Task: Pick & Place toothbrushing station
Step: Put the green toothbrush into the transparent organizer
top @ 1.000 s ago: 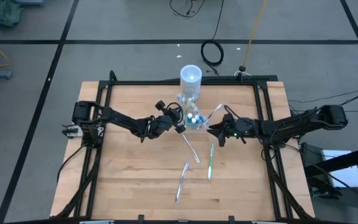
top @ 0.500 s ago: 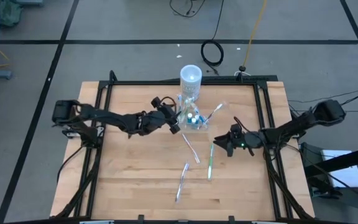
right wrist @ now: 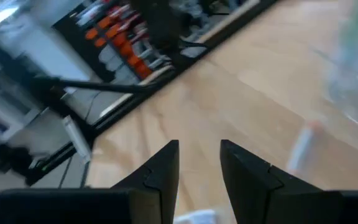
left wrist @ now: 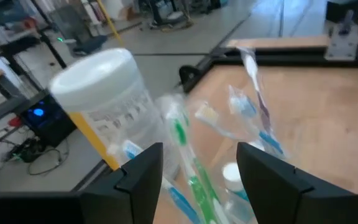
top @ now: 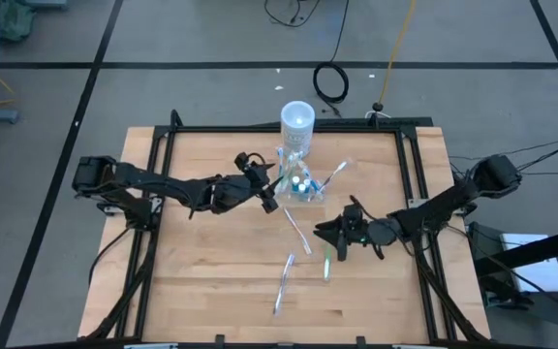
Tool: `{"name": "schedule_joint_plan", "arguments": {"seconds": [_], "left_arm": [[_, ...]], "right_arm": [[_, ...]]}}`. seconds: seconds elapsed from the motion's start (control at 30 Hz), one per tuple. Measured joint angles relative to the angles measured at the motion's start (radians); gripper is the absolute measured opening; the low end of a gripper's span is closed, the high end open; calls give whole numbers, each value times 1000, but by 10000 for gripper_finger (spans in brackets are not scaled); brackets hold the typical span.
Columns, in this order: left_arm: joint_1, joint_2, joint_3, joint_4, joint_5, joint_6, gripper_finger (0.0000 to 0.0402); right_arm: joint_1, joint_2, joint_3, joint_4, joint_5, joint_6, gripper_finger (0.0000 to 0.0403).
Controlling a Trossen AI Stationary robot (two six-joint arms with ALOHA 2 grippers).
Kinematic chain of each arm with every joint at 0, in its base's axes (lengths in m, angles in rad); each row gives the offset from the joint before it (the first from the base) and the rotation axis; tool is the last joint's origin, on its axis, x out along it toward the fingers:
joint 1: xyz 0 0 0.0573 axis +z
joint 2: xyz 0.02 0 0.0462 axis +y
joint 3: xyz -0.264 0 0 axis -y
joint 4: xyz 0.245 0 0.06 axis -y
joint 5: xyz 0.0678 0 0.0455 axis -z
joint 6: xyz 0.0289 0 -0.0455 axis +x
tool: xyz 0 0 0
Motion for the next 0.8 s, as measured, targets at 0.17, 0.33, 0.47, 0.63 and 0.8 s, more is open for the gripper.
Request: {"name": "schedule_joint_plan", "arguments": {"seconds": [0.17, 0.33, 0.47, 0.63, 0.8], "left_arm": [[1, -1, 0, -6, 9, 13, 212], [1, -1, 0, 1, 10, 29, 212], [1, -1, 0, -13, 9, 20, 212], [1, -1, 0, -34, 10, -2, 212], [1, -1, 0, -79, 10, -13, 212]], "right_arm": [[-1, 16, 39, -1, -63, -153, 95], [-68, 15, 40, -5, 71, -181, 100], [-116, 16, 40, -106, -52, -145, 122], [-121, 16, 39, -237, -121, -90, 160], [-100, 15, 39, -428, -168, 171, 185]]}}
